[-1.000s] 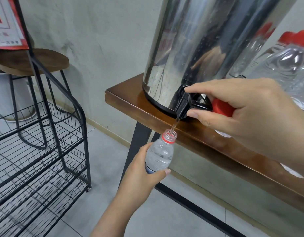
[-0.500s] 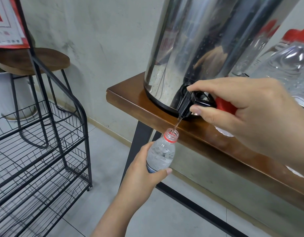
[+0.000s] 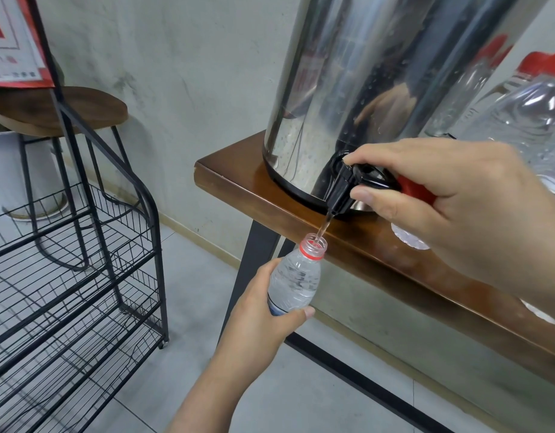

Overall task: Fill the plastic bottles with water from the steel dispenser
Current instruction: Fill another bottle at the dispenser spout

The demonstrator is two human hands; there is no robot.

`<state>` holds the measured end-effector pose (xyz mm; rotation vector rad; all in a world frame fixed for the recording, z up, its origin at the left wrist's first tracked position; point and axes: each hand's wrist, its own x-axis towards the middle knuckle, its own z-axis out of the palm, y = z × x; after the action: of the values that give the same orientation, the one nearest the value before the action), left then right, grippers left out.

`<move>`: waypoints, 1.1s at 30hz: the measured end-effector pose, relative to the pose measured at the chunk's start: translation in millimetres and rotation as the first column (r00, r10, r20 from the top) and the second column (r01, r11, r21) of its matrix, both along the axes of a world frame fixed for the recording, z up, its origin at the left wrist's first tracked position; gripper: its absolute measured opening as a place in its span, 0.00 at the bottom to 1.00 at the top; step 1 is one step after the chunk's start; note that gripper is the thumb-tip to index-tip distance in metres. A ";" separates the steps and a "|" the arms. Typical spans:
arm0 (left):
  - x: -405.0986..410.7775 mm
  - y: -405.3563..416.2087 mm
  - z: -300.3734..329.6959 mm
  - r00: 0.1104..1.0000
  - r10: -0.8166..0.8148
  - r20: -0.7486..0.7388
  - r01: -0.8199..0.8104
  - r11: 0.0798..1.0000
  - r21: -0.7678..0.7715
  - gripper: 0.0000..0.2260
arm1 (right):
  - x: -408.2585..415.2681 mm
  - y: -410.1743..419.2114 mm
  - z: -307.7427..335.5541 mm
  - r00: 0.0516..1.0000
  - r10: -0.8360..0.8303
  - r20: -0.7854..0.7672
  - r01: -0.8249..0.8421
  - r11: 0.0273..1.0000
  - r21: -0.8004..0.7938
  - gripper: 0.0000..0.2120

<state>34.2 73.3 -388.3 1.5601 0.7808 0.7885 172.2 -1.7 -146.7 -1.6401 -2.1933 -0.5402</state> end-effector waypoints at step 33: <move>-14.4 -19.1 12.6 0.997 -0.046 0.059 0.046 0.999 -0.011 0.29 | -2.4 -58.9 5.8 0.783 -0.257 -0.567 0.244 0.965 -0.100 0.19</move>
<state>19.8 54.1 -375.7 1.5324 0.7036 0.7907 169.7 -60.7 -140.9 -1.8200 -1.5499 -0.0528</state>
